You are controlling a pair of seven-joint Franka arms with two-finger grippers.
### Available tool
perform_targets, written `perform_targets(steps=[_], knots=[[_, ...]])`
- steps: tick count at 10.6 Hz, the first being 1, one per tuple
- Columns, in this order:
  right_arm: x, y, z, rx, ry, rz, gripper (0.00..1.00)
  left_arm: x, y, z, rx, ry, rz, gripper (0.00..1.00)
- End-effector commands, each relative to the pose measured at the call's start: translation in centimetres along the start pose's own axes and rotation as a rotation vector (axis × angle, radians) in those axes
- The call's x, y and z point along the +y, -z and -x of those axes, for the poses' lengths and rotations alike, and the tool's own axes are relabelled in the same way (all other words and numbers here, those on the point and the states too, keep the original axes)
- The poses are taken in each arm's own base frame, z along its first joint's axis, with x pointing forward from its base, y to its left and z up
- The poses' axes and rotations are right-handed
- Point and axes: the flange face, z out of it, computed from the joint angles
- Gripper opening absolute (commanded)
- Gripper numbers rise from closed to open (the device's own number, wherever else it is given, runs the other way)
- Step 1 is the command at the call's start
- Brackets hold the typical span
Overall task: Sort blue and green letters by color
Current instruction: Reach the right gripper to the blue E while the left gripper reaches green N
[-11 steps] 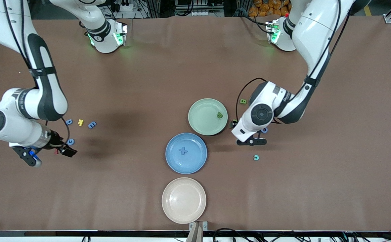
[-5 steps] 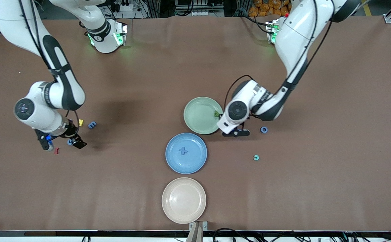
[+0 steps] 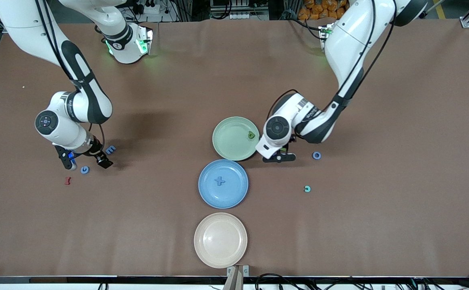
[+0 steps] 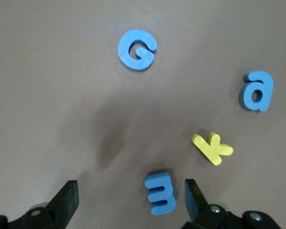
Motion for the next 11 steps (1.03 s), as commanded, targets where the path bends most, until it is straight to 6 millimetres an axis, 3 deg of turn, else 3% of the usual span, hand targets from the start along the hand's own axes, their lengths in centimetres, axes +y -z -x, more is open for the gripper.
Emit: perform_targets(steps=[1, 3, 4, 5, 7, 8, 11], knots=[[1.5, 0.0, 2.5, 0.005, -0.003, -0.019, 0.96, -3.1, 2.7, -2.5, 0.094, -0.021, -0.020, 1.00], [2.2, -0.9, 2.9, 0.011, 0.002, -0.022, 0.94, -3.2, 2.8, -2.7, 0.131, -0.048, -0.007, 1.00], [2.6, -1.4, 3.1, 0.013, 0.011, -0.021, 0.88, -3.0, 2.3, -2.2, 0.142, -0.070, -0.009, 1.00], [2.7, -1.5, 3.1, 0.014, 0.017, -0.020, 0.74, -2.5, 2.0, -0.7, 0.166, -0.111, -0.010, 1.00], [2.9, -1.6, 2.9, 0.013, 0.054, -0.019, 0.19, -3.5, -0.1, 2.7, 0.252, -0.194, 0.030, 1.00], [2.9, -1.6, 2.9, 0.013, 0.058, -0.019, 0.02, -4.0, -0.6, 2.7, 0.253, -0.206, 0.028, 1.00], [1.2, -0.2, 2.8, 0.016, 0.170, -0.028, 0.00, -4.8, -0.3, 2.1, 0.256, -0.251, 0.023, 1.00]])
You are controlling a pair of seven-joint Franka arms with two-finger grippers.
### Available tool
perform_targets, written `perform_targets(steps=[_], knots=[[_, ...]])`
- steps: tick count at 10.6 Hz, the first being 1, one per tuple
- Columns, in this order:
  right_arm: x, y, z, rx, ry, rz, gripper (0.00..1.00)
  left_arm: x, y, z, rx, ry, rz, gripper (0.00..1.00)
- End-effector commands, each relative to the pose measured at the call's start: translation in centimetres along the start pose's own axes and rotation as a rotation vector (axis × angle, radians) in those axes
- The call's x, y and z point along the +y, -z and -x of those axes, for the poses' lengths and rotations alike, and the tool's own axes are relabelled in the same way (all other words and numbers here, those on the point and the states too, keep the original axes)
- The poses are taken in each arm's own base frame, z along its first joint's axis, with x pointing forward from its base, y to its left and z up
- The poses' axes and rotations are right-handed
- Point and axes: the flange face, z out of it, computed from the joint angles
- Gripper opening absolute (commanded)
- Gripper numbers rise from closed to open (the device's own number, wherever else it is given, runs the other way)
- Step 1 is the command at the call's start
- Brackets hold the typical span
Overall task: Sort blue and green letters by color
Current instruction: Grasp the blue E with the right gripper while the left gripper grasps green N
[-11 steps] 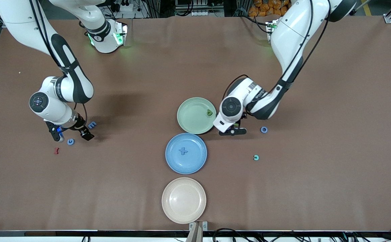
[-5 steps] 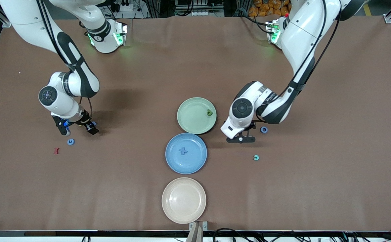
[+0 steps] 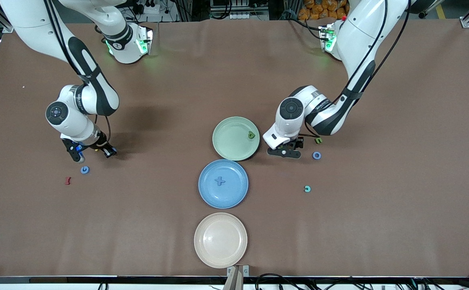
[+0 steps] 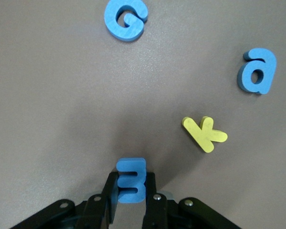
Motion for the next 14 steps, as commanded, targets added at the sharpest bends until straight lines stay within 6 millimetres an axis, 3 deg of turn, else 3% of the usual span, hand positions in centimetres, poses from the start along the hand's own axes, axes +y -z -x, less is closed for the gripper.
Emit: perform_targets(steps=[1, 5, 10, 11, 12, 13, 14], knots=[[-2.3, 2.8, -0.3, -0.017, 0.192, -0.010, 0.00, -2.6, 1.3, -0.3, 0.025, -0.056, -0.008, 1.00], [-10.9, 9.2, 1.0, -0.072, 0.526, -0.011, 0.00, -2.7, 1.1, -0.4, 0.012, -0.059, 0.015, 1.00], [-21.2, 10.0, 7.2, -0.004, 0.758, -0.074, 0.00, -1.6, 1.1, 0.0, 0.002, -0.051, 0.031, 1.00], [-24.1, 10.0, 8.7, 0.014, 0.786, -0.100, 0.00, -1.8, 1.1, 0.0, 0.002, -0.046, 0.032, 0.81], [-25.8, 9.7, 9.3, 0.025, 0.797, -0.113, 0.00, -1.8, 0.7, 0.1, -0.006, -0.022, 0.032, 0.19], [-27.5, 9.6, 10.4, 0.039, 0.825, -0.130, 0.00, -1.8, 0.5, 0.0, -0.009, 0.005, 0.032, 0.00], [-29.0, 9.6, 11.5, 0.058, 0.847, -0.151, 0.00, -1.1, 0.4, 0.0, -0.008, 0.027, 0.035, 0.00]])
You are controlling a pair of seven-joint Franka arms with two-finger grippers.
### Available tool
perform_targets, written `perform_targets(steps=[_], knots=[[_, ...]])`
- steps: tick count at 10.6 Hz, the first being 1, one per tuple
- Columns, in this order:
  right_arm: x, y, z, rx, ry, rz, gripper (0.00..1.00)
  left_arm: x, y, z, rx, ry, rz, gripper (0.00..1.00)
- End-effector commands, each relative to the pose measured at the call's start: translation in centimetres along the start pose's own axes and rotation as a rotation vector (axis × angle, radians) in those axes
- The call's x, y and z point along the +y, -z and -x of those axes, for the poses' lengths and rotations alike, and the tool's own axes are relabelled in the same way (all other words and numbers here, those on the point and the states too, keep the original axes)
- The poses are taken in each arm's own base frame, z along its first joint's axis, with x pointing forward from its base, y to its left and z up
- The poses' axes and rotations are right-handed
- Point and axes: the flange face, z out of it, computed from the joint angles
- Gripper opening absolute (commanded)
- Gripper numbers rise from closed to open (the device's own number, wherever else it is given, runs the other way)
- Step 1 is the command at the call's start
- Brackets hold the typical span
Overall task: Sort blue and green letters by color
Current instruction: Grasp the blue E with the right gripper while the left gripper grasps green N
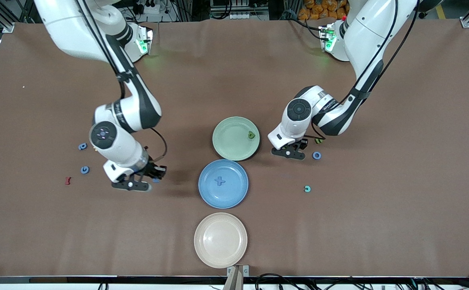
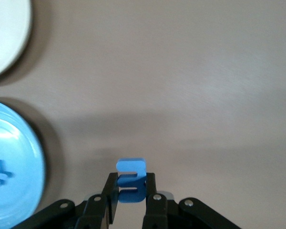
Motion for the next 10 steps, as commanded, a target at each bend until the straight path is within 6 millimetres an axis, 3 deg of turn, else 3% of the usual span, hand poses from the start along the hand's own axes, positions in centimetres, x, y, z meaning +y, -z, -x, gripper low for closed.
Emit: perform_targets(steps=[1, 4, 6, 7, 8, 9, 10], knots=[[-5.3, -1.2, -2.0, 0.065, 0.065, -0.040, 0.00, 0.8, -0.2, 0.4, 0.000, 0.070, 0.014, 0.00], [-12.5, -3.7, 0.9, 0.167, 0.152, -0.127, 0.00, 0.9, 0.4, 0.2, 0.010, 0.073, 0.016, 0.00], [-15.8, -4.3, 2.4, 0.185, 0.194, -0.158, 0.00, 1.1, 3.0, -1.7, 0.057, 0.138, 0.047, 0.00], [-17.2, -4.9, 3.4, 0.171, 0.211, -0.174, 0.00, 2.8, 4.6, -1.9, 0.054, 0.189, 0.098, 0.00], [-18.1, -5.3, 4.0, 0.162, 0.213, -0.188, 0.09, 3.7, 6.0, -2.0, 0.070, 0.244, 0.115, 0.00], [-18.1, -5.4, 4.1, 0.157, 0.207, -0.190, 0.99, 4.9, 7.3, -1.9, 0.082, 0.288, 0.135, 0.00], [-18.1, -5.4, 4.1, 0.155, 0.212, -0.187, 1.00, 6.7, 8.6, -1.9, 0.092, 0.328, 0.165, 0.00]])
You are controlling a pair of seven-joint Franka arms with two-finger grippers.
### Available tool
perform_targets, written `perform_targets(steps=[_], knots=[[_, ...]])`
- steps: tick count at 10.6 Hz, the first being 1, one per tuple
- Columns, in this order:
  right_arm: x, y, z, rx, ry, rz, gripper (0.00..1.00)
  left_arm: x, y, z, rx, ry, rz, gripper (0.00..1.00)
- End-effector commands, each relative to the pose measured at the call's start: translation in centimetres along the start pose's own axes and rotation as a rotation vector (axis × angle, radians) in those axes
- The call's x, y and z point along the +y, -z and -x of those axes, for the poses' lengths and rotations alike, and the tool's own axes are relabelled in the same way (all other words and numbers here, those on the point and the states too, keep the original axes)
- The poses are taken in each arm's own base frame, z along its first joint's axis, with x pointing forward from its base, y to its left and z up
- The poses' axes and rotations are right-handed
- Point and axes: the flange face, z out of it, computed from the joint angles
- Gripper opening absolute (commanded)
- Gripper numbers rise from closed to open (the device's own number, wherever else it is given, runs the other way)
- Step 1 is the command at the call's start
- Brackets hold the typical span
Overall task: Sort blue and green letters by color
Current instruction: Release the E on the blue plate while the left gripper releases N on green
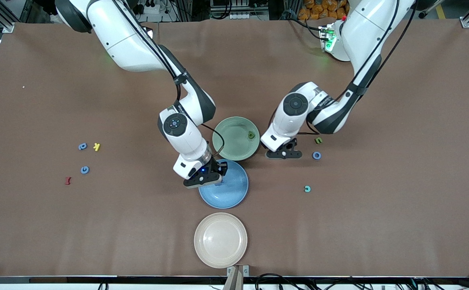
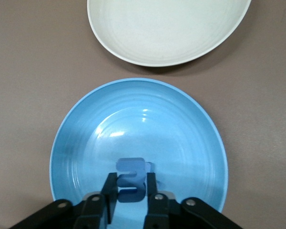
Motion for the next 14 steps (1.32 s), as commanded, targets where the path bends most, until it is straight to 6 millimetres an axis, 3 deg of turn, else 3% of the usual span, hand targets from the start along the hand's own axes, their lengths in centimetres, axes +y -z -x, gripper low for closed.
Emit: perform_targets(steps=[1, 3, 4, 5, 6, 8, 11, 13, 14], knots=[[0.2, -0.1, -0.7, 0.000, -0.002, -0.001, 1.00, 5.1, 3.4, 1.8, 0.019, 0.130, 0.069, 0.00], [1.7, 0.3, -1.3, -0.017, -0.005, 0.025, 1.00, 10.3, 3.3, 4.8, 0.014, 0.189, 0.093, 0.00], [3.7, 0.4, -1.6, -0.036, -0.009, 0.059, 1.00, 11.9, 3.0, 5.4, 0.006, 0.242, 0.107, 0.00], [5.8, 1.4, -2.4, -0.057, -0.023, 0.083, 1.00, 12.6, 3.3, 5.0, 0.012, 0.292, 0.120, 0.81], [8.7, 2.2, -3.0, -0.097, -0.022, 0.116, 1.00, 12.2, 3.0, 5.0, 0.019, 0.280, 0.096, 1.00], [17.1, 4.7, -4.5, -0.122, -0.095, 0.175, 1.00, 9.1, 2.7, 5.5, -0.011, 0.195, -0.146, 1.00], [26.2, 8.4, -6.1, -0.125, -0.131, 0.194, 1.00, 3.8, 2.2, 4.4, -0.063, 0.097, -0.232, 1.00], [33.6, 10.6, -4.8, -0.156, -0.029, 0.192, 1.00, 2.3, 1.2, 4.8, -0.093, 0.046, -0.242, 1.00], [36.1, 10.9, -3.7, -0.176, -0.017, 0.193, 1.00, 1.2, 1.1, 4.9, -0.106, 0.013, -0.235, 1.00]])
